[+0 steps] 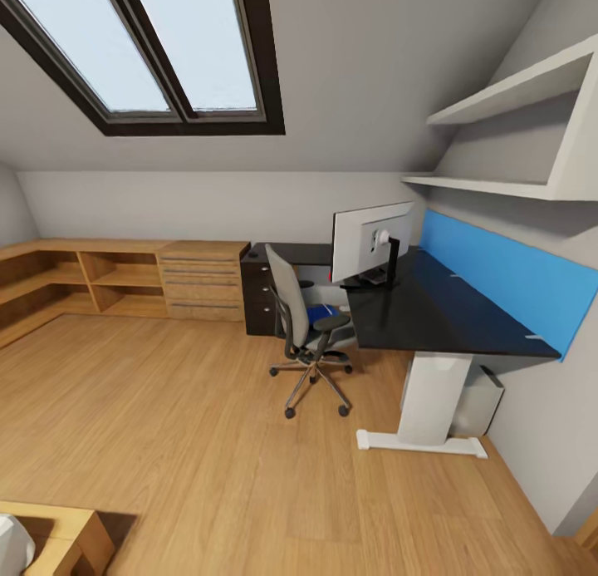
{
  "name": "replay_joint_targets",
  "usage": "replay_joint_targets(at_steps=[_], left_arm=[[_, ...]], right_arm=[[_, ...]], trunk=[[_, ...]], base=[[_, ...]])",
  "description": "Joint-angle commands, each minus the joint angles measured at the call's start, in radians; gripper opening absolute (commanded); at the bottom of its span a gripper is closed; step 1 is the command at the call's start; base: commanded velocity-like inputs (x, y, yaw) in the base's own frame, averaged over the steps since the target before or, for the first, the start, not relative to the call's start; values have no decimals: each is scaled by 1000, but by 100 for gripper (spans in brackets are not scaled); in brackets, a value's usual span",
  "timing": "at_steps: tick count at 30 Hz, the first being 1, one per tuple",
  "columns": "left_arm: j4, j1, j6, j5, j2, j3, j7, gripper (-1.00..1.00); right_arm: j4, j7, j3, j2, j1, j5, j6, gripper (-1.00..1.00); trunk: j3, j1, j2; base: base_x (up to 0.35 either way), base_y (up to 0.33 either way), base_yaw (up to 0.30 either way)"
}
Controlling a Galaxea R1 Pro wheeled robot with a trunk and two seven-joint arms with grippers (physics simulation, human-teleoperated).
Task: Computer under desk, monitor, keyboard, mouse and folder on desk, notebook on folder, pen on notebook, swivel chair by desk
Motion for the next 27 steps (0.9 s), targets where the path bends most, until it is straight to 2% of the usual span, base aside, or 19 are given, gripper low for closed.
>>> replay_joint_targets(at_steps=[1, 5, 14, 21, 27], left_arm=[[1, 0, -2, 7, -1, -2, 1, 100], [12, 0, -7, 8, -4, -2, 0, 100], [17, 0, -8, 9, -5, -1, 0, 100], [18, 0, -5, 3, -40, -6, -1, 100], [19, 0, -6, 4, -40, -5, -1, 100]], right_arm=[[13, -1, 1, 2, -1, -1, -2, 100], [45, -1, 2, 15, -1, -1, -3, 100], [47, -1, -1, 16, -1, 2, -4, 100], [45, -3, -3, -2, -1, 2, -3, 100], [43, -1, -1, -3, -1, 3, -4, 100]], trunk=[[-4, 4, -8], [-17, 19, -36], [-45, 54, -99], [-67, 81, -148], [-86, 104, -190]], base=[[0, 0, 0], [0, 0, 0], [0, 0, 0], [0, 0, 0], [0, 0, 0]])
